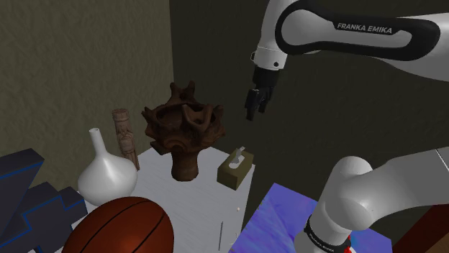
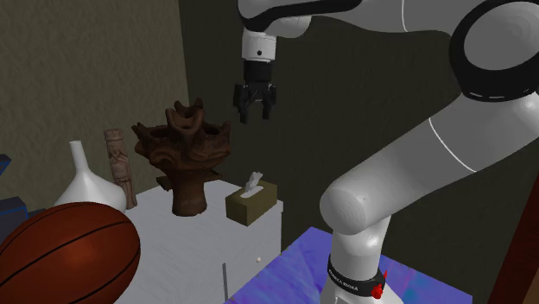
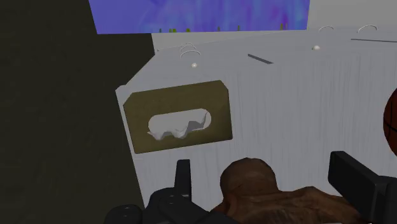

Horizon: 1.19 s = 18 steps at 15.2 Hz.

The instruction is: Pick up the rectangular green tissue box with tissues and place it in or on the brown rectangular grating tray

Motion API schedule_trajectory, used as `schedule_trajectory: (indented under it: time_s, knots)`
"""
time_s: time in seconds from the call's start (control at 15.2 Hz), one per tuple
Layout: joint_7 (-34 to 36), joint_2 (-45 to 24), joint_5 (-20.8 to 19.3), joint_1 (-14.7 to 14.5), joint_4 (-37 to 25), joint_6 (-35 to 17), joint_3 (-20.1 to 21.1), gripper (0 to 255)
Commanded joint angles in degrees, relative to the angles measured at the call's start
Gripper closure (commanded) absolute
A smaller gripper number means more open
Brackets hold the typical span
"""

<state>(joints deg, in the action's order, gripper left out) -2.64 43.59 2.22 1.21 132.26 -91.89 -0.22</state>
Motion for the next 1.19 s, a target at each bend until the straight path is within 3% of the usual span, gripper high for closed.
schedule_trajectory:
  time_s: [0.0, 0.73, 0.99, 1.12]
  knots:
    - [0.00, 0.00, 0.00, 0.00, 0.00, 0.00, 0.00, 0]
    - [4.60, 2.57, 8.87, 4.19, 24.91, -29.41, -6.12, 0]
    - [4.24, -0.83, 14.27, 3.53, 31.87, -42.44, -8.72, 0]
    - [3.75, -2.52, 15.84, 2.72, 33.13, -45.91, -9.30, 0]
